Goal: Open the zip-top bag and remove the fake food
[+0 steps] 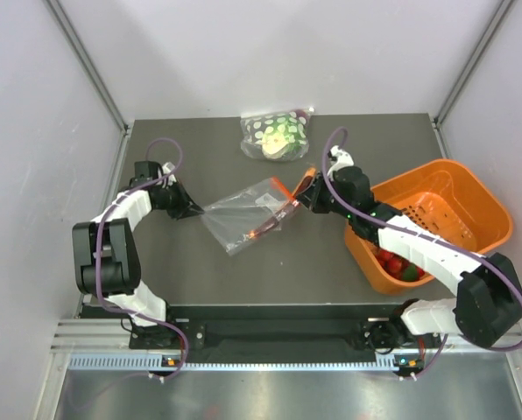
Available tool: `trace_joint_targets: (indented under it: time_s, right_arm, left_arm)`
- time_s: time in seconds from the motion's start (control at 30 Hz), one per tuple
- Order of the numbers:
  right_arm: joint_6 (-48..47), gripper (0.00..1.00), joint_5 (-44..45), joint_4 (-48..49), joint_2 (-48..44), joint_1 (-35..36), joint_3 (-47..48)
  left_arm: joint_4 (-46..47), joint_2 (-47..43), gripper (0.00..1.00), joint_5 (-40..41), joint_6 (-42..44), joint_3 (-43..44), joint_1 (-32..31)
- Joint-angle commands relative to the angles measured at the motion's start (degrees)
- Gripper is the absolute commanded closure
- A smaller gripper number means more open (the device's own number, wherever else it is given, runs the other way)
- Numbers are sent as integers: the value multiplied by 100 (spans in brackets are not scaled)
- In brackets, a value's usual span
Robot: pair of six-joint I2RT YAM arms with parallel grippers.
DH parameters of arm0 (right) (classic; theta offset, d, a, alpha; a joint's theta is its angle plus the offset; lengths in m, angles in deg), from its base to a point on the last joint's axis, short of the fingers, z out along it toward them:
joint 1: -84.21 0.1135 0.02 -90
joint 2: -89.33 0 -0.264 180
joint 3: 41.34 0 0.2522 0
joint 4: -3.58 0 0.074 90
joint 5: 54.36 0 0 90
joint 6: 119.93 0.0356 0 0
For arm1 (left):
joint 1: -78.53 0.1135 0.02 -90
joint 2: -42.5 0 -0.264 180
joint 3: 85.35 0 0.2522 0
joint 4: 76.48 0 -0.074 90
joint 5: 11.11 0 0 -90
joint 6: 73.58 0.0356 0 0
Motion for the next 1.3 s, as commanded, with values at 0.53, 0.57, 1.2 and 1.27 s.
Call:
trace_joint_targets:
  time_s: [0.53, 0.57, 1.2, 1.27]
  right_arm:
    - [-229, 100, -161, 559, 624, -1175, 1237]
    - [-220, 100, -143, 577, 659, -1193, 1281]
    - [-817, 100, -520, -47, 608, -2607, 2327]
    - [-914, 100, -609, -362, 380, -2800, 2345]
  left_arm:
    - [96, -543, 100, 191, 262, -248, 266]
    - [96, -551, 100, 200, 263, -257, 275]
    - [35, -832, 100, 156, 236, -266, 740]
    - [26, -859, 100, 156, 227, -230, 802]
